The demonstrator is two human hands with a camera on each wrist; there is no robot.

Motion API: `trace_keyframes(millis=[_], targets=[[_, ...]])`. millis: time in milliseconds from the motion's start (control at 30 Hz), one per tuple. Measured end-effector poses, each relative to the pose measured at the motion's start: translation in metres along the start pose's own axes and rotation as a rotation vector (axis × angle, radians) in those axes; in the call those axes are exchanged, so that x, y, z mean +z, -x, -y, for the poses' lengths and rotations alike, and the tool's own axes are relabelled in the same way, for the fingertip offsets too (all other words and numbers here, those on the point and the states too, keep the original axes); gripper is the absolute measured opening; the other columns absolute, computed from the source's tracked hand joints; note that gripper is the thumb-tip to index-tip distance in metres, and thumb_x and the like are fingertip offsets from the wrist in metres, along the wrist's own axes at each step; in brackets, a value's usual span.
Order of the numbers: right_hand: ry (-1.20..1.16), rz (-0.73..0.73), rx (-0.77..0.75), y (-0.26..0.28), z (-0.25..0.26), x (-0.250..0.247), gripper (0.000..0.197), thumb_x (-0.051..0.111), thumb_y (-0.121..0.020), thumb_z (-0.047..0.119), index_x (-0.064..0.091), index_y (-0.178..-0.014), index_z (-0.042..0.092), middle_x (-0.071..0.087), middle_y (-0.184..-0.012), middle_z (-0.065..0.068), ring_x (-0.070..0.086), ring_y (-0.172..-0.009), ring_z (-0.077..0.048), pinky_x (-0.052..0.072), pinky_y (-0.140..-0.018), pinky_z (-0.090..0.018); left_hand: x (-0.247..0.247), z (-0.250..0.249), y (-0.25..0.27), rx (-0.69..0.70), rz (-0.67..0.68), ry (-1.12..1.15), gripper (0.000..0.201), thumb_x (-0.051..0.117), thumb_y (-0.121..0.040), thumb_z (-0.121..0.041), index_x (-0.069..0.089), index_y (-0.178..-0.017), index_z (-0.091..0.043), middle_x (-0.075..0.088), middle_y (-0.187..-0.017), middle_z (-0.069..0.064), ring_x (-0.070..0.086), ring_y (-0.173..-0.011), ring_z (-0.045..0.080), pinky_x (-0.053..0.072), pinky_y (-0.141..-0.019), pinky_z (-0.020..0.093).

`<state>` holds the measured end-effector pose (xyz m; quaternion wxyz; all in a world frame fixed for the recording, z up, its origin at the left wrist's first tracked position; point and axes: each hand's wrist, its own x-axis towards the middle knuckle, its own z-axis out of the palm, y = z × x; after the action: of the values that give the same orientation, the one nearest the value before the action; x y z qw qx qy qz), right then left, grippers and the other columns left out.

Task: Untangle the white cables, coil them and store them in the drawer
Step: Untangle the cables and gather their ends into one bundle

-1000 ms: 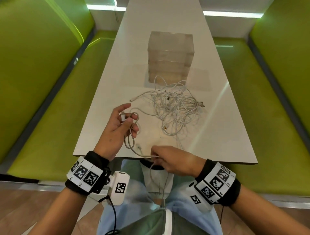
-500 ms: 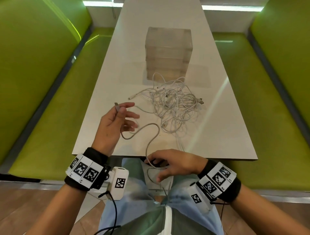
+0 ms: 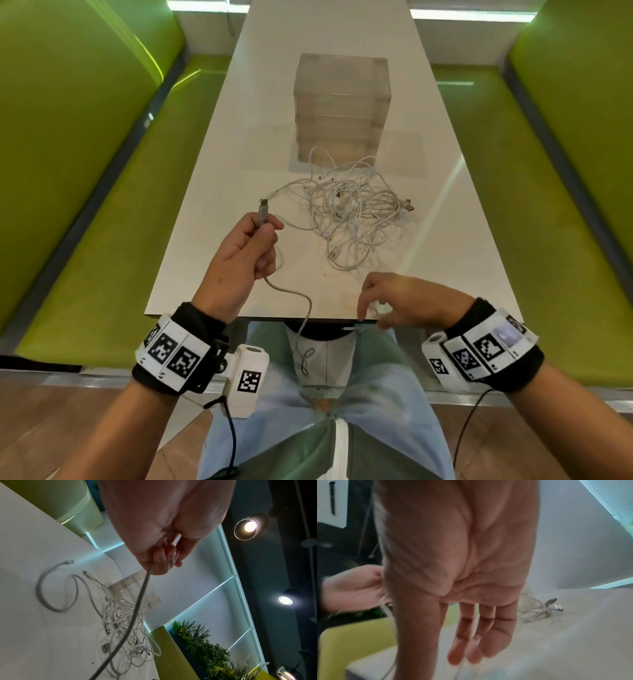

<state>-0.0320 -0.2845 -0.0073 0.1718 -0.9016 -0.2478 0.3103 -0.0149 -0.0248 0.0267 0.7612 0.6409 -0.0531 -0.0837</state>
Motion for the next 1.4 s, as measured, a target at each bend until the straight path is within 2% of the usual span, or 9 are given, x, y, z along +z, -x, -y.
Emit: trace_keyframes(millis=[233,333,433,600,767,967,1133,1233,1400], targets=[[0.216,-0.243,-0.206,-0.001,-0.018,0.027,0.016,0.071,-0.070,0.012,0.061,-0.080,0.019,0.054,-0.091,-0.002,0.052,-0.082,-0.021,0.051,-0.059,-0.036,0.001,0.006,0.001,-0.068,-0.017,-0.014,0.021,0.039,-0.099,-0.018,0.057,-0.089,-0.013,0.046,-0.069,-0.003,0.033,-0.054,0.007,0.025,-0.051,0.022],[0.049,-0.391,-0.267,0.003,-0.017,0.010,0.023,0.059,-0.086,0.034,0.070,-0.091,0.015,0.058,-0.089,-0.003,0.058,-0.077,-0.017,0.049,-0.068,-0.026,0.002,0.015,0.003,-0.150,-0.033,-0.007,0.025,0.032,-0.103,-0.012,0.053,-0.090,-0.010,0.056,-0.067,-0.002,0.037,-0.051,0.009,0.029,-0.048,0.021],[-0.170,-0.610,-0.275,0.006,-0.002,-0.011,0.022,0.056,-0.093,0.029,0.069,-0.095,0.011,0.059,-0.082,0.001,0.056,-0.070,-0.006,0.046,-0.067,-0.017,0.005,0.024,0.005,-0.254,-0.034,-0.004,0.023,0.032,-0.103,-0.013,0.050,-0.091,-0.006,0.066,-0.071,0.008,0.049,-0.049,0.013,0.040,-0.046,0.023],[-0.632,-0.807,-0.193,0.004,0.020,-0.023,0.012,0.054,-0.094,0.016,0.062,-0.093,0.008,0.067,-0.074,-0.006,0.064,-0.069,-0.017,0.055,-0.063,-0.029,0.014,0.033,0.008,-0.353,-0.042,0.047,0.022,0.034,-0.103,-0.014,0.048,-0.091,-0.003,0.071,-0.090,0.024,0.069,-0.063,0.025,0.056,-0.058,0.030],[-0.579,-0.643,-0.267,-0.004,0.032,-0.010,0.012,0.062,-0.090,0.016,0.069,-0.096,0.009,0.071,-0.084,-0.001,0.063,-0.077,-0.009,0.050,-0.071,-0.022,0.021,0.031,0.000,-0.347,-0.037,0.214,0.026,0.035,-0.102,-0.016,0.054,-0.105,0.001,0.069,-0.107,0.023,0.069,-0.095,0.033,0.058,-0.080,0.039],[-0.534,-0.530,-0.262,-0.011,0.030,0.009,0.014,0.064,-0.088,0.023,0.072,-0.096,0.016,0.070,-0.083,0.006,0.060,-0.074,-0.010,0.049,-0.070,-0.024,0.022,0.023,-0.005,-0.261,-0.028,0.384,0.031,0.034,-0.102,-0.016,0.054,-0.117,0.003,0.068,-0.114,0.018,0.065,-0.108,0.030,0.056,-0.086,0.036],[-0.453,-0.501,-0.284,-0.014,0.031,0.011,0.016,0.062,-0.088,0.027,0.072,-0.096,0.017,0.070,-0.084,0.004,0.056,-0.076,-0.007,0.044,-0.071,-0.020,0.020,0.019,-0.009,-0.237,-0.030,0.425,0.030,0.034,-0.101,-0.015,0.056,-0.114,0.001,0.072,-0.104,0.014,0.068,-0.101,0.026,0.056,-0.083,0.033],[-0.440,-0.471,-0.269,-0.017,0.030,0.012,0.014,0.062,-0.090,0.027,0.071,-0.095,0.017,0.069,-0.084,0.007,0.054,-0.075,-0.004,0.039,-0.070,-0.014,0.021,0.018,-0.008,-0.223,-0.052,0.448,0.026,0.034,-0.100,-0.015,0.057,-0.099,-0.003,0.072,-0.081,0.008,0.071,-0.079,0.021,0.058,-0.077,0.035],[-0.502,-0.491,-0.227,-0.019,0.028,0.013,0.011,0.061,-0.091,0.025,0.067,-0.087,0.017,0.063,-0.076,0.007,0.051,-0.070,-0.007,0.040,-0.066,-0.020,0.021,0.017,-0.006,-0.257,-0.046,0.445,0.030,0.031,-0.102,-0.026,0.050,-0.085,-0.010,0.065,-0.066,0.006,0.068,-0.067,0.022,0.058,-0.068,0.041]])
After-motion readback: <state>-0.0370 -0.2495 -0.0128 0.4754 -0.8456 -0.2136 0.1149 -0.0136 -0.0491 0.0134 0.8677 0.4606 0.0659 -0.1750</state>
